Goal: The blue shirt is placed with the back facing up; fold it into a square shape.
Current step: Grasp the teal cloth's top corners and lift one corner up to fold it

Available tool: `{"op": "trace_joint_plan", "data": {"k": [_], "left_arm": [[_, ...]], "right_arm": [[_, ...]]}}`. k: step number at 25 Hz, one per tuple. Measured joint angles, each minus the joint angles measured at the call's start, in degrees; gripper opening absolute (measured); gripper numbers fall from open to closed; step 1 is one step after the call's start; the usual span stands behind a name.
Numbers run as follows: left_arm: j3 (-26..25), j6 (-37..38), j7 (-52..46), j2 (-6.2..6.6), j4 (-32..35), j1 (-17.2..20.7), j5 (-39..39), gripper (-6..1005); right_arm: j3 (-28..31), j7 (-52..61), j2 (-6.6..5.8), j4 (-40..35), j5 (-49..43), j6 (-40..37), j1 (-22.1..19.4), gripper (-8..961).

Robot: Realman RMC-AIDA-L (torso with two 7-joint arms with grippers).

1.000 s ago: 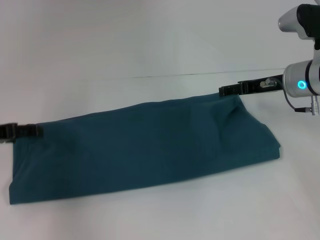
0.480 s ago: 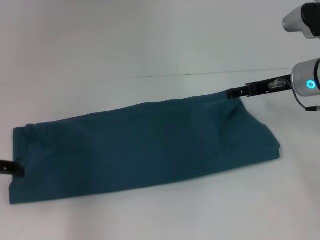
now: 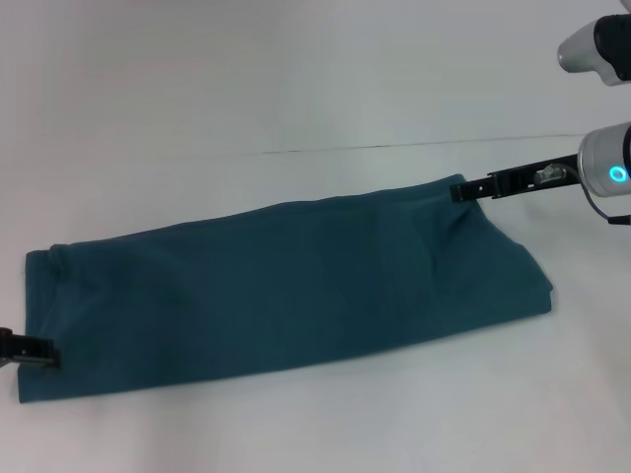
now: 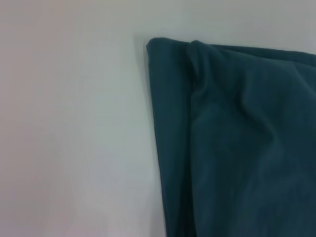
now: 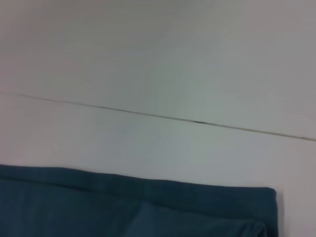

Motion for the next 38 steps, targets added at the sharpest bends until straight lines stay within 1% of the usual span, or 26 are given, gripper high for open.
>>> {"op": "trace_joint_plan", "data": {"k": [3,11,15,20,25,32,38], "left_arm": [[-0.1,-0.4,-0.3,-0.06,-0.6,0.2,0.0,919],[0.0,-1.3,-1.0,0.26,-2.2,0.3,0.1,905],[0.0,-2.3,-1.3,0.25,-3.1,-0.3,0.1,898],[0.0,-3.5,-1.6,0.28,-5.7,-1.3,0.2,889],[0.1,-3.6,-1.8,0.26,-6.0,-1.4,0.8,880],[1.9,-4.1,-2.8,-0.16,-6.1,-1.4,1.1,867],[3.0,-4.5,-3.5,-0.24,-6.5,-1.6,1.1,856]], "right_arm": [[0.0,-0.1,0.00,0.0,0.0,0.1,-0.3,930],[0.0,-0.1,-0.04,-0.5,0.0,-0.1,-0.6,927],[-0.1,-0.1,0.23,-1.4,-0.1,-0.2,-0.6,928],[-0.1,-0.1,0.27,-1.4,-0.1,-0.2,-0.4,928],[-0.1,-0.1,0.26,-1.4,-0.1,-0.2,-0.3,927],[-0.1,-0.1,0.25,-1.5,-0.1,-0.2,-0.1,927],[-0.1,-0.1,0.25,-1.5,-0.1,-0.2,-0.1,928]]}}
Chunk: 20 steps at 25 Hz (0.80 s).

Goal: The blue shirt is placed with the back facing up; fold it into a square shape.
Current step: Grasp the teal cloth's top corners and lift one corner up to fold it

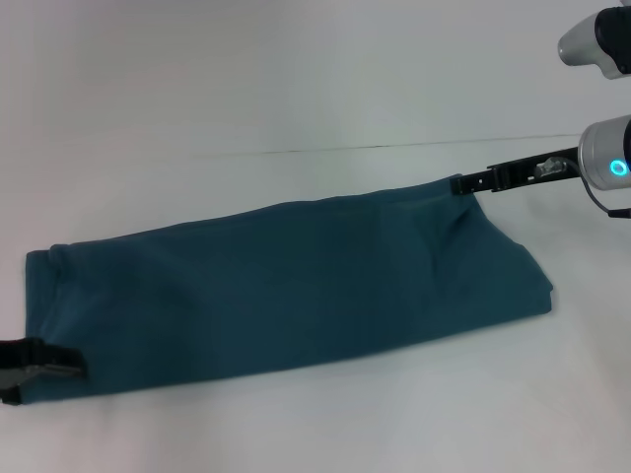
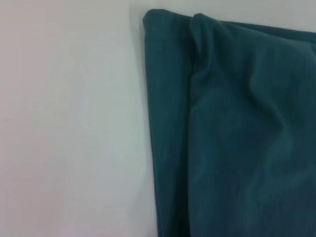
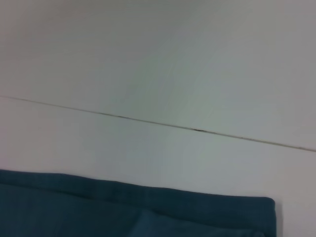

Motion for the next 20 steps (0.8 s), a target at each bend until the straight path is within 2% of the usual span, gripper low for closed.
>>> {"op": "trace_joint_plan", "data": {"k": [11,20], "left_arm": [[1.3,-0.7,2.3,-0.09,-2.6,-1.4,-1.1,836],[3.9,-2.1,2.3,-0.17,-4.2,-2.6,-1.0,487]], "right_arm": [[0.0,0.4,0.00,-0.4,-0.6,-0.7,-0.4,927],[0.0,0.5,0.00,-0.6,-0.6,-1.2,-0.5,924]]}}
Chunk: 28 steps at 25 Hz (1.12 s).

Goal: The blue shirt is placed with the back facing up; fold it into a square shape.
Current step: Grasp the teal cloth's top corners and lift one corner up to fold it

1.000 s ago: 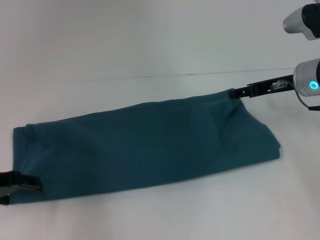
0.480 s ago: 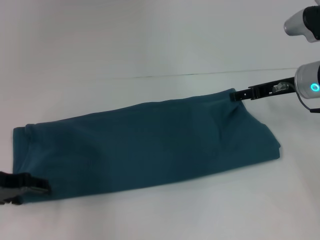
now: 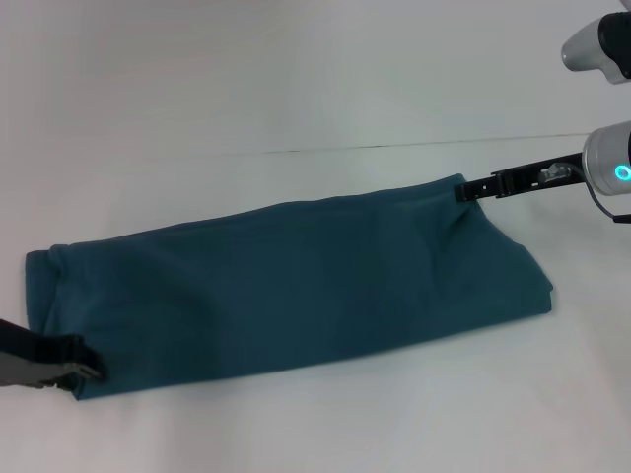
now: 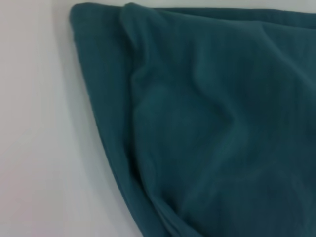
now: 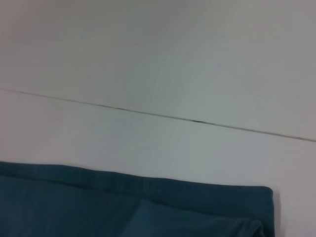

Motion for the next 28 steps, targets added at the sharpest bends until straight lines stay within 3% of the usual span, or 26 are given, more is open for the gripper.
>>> {"op": "trace_joint_plan", "data": {"k": [2,9,19,20,28], "left_arm": [[0.0,-0.2,0.0,0.01,0.0,0.0,-0.1,400],[0.6,-0.3,0.0,-0.05,0.3,0.1,0.4,252],[0.2,2.5,-1.9,-0.70,9.3,3.6,0.5,13],[0.2,3.0,-2.0,-0.93,10.4,4.1,0.5,134],[0.2,3.2,-2.0,-1.08,10.8,5.1,0.7,428]], "right_arm": [[0.0,0.0,0.00,0.0,0.0,0.0,0.0,924],[0.1,0.0,0.28,-0.6,0.0,-0.2,-0.6,922],[0.0,0.0,0.43,-0.9,0.0,-0.3,-1.0,919],[0.0,0.0,0.43,-0.9,0.0,-0.3,-1.0,919],[0.0,0.1,0.44,-1.0,0.0,-0.2,-0.7,919]]}}
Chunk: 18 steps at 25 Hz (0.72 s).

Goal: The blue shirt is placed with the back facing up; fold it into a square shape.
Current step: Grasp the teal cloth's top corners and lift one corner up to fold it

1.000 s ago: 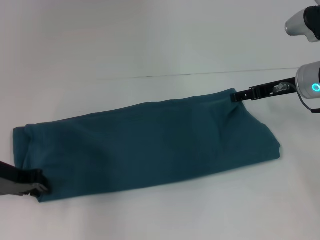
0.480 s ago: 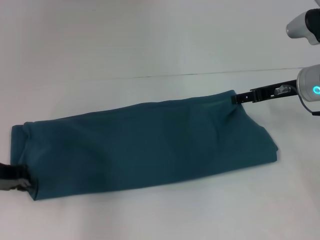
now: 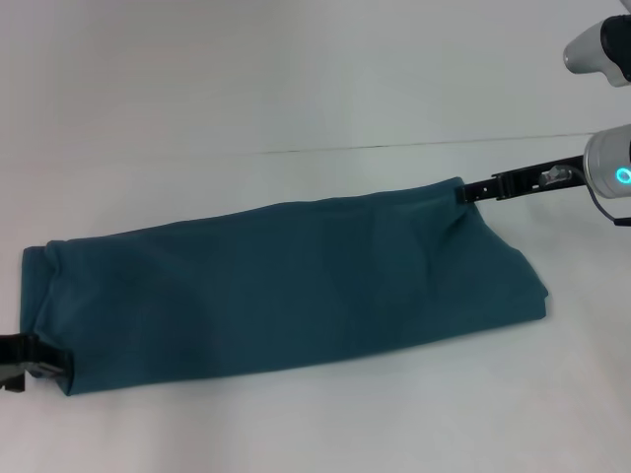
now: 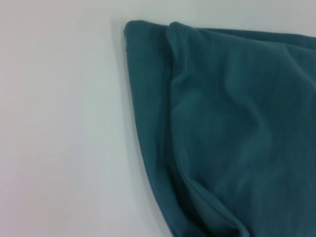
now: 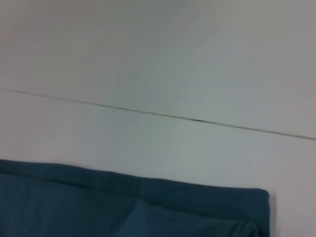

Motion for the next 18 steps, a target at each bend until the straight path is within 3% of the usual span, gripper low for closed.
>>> {"op": "trace_joint_plan", "data": {"k": [9,15,18], "left_arm": [[-0.2,-1.7,0.0,0.02,-1.8,-0.4,-0.2,623],[-0.6,-2.6,-0.1,0.03,-3.9,-1.4,-0.7,847],[-0.7,-3.6,-0.1,0.13,-5.3,-1.9,-0.7,858]], "right_arm": [[0.0,0.0,0.06,0.0,0.0,0.0,0.3,918],[0.0,0.0,0.12,-0.3,0.0,-0.1,0.1,918],[0.0,0.0,0.25,-1.0,0.0,-0.4,-0.1,918]]}}
